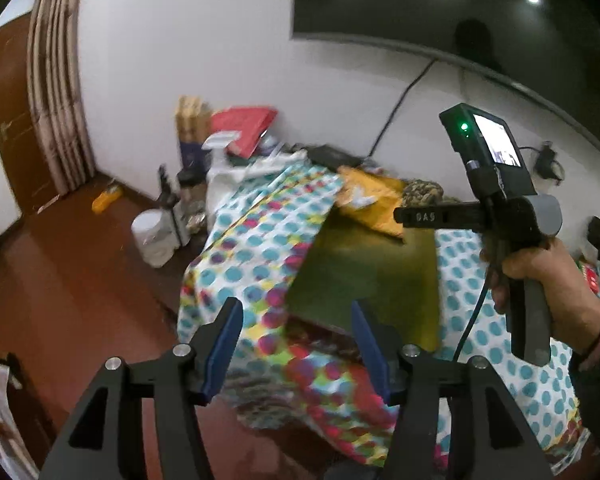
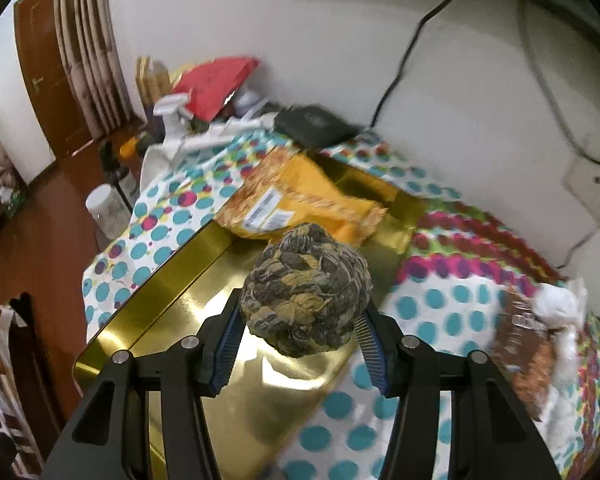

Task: Organize objects
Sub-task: 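Carry the braided ball to the gold tray and open the right tool, then move the right tool back and grasp the white rolled sock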

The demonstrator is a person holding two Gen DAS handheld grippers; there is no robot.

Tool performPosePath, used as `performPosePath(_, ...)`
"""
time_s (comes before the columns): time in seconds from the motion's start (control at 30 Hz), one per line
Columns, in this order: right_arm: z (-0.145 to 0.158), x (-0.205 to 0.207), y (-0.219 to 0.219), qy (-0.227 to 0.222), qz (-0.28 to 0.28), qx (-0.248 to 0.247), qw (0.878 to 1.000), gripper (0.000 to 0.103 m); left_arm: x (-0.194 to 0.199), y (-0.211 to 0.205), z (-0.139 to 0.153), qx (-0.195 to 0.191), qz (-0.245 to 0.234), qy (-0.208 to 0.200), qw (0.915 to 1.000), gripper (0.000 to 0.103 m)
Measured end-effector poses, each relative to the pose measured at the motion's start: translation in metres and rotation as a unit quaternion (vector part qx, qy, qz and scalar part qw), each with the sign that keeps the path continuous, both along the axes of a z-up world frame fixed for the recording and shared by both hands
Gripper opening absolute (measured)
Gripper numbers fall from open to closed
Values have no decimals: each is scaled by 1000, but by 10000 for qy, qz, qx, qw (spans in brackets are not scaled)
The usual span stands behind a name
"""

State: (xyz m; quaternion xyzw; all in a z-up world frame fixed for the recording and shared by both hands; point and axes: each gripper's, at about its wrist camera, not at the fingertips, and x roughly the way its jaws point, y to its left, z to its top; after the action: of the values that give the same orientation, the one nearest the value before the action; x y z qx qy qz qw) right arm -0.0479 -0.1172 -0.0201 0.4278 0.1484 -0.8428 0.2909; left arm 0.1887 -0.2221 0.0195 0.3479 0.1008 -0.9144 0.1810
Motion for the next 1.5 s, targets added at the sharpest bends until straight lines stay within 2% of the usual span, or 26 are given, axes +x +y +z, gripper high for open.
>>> performPosePath(0.1, -16, -12, -19, -107, 3, 258, 9996, 51, 2, -13, -8, 94, 192, -147, 9997, 58)
performPosePath(0.27, -34, -31, -37, -246, -89, 585, 9979, 51, -1, -19, -15, 151, 43, -254, 9996, 58)
performPosePath(0.43, -40, -50, -44, -410, -377, 661, 9963, 51, -9, -21, -29, 630, 29, -597, 9962, 58)
performPosePath(0.57, -41, -65, -50, -454, -539, 684, 9952, 51, -11, -23, -36, 913, -57, -579, 9941, 58)
performPosePath(0.67, -45, -72, -49, -584, -603, 642, 9944, 51, -11, -24, -32, 845, 2, -501, 9952, 58)
performPosePath(0.8, -45, -67, -49, -447, -494, 653, 9956, 53, -14, -22, -25, 794, -53, -464, 9957, 58)
performPosePath(0.93, -35, -60, -40, -475, -413, 442, 9970, 55, -23, -16, -22, 771, -199, -571, 9952, 58)
performPosePath(1.0, -21, -49, -30, -340, -318, 350, 9983, 56, -25, -10, -18, 694, -277, -517, 9959, 58)
performPosePath(1.1, 1, -27, 4, -181, -256, 34, 9995, 58, -29, 2, -8, 575, -529, -342, 9964, 58)
performPosePath(1.2, 20, -3, 58, 61, -385, -249, 9989, 60, -38, 21, -1, 450, -838, -269, 9951, 58)
performPosePath(1.3, 28, 9, 127, 236, -780, -390, 9959, 61, -52, 51, 4, 266, -1273, -228, 9912, 58)
performPosePath(1.37, 27, 13, 181, 446, -1251, -355, 9905, 64, -62, 78, 7, 128, -1631, -134, 9864, 58)
performPosePath(1.4, 23, 14, 205, 464, -1383, -357, 9887, 76, -66, 89, 8, 113, -1808, -89, 9834, 58)
performPosePath(1.47, 9, 10, 244, 354, -1617, -203, 9860, 94, -76, 115, 9, 186, -2275, 39, 9736, 58)
performPosePath(1.5, -1, 7, 263, 255, -1765, -51, 9840, 93, -80, 125, 7, 213, -2418, 83, 9701, 58)
